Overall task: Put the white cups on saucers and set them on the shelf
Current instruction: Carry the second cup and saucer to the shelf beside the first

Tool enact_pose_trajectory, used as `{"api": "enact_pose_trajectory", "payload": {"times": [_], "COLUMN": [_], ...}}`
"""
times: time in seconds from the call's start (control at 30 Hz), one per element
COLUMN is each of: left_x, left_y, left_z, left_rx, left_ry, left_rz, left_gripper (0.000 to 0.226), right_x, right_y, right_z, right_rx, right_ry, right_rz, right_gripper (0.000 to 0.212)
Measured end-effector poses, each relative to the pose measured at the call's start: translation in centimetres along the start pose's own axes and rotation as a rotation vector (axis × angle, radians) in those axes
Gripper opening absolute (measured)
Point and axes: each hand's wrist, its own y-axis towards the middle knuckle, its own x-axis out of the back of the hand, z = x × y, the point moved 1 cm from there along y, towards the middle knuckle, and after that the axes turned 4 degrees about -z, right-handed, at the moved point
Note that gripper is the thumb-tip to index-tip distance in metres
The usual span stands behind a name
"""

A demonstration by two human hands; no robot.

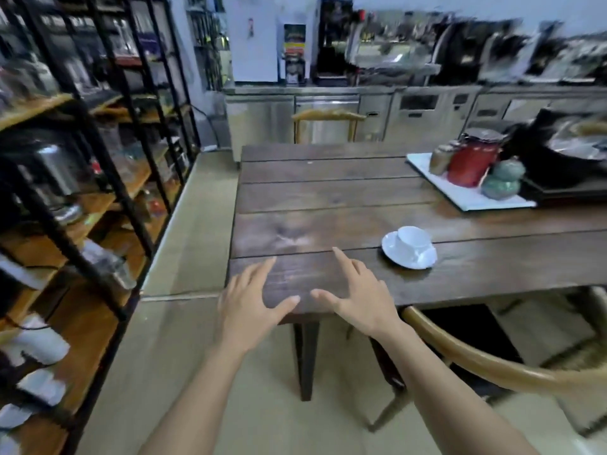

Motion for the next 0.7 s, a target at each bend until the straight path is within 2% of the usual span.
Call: {"api": "enact_pose_trajectory", "payload": {"times": [0.23,0.43,0.7], "left_x": [-7.2,-13.0,-18.5], "left_y": [7.7,14.4,20.6], "left_z": [-6.1,-9.4,-14.1], "left_rx": [-0.135,-0.221,-0.294], "left_ry": [-0.01,-0.01,0.003], "left_rz": [0.125,0.268,0.394], "left_gripper": [0.077,0.076,0.075], "right_x": [3.3,5.0,7.3], "right_y": [4.7,8.9,12.8], "right_z": [-9.0,-14.7,-20.9], "right_rx": [-0.174,-0.358,-0.572], "right_ry": [0.023,-0.061,-0.028], "right_rz": [-0.08,-0.119,-0.164], "right_gripper": [0.088,0.085,0.081]}}
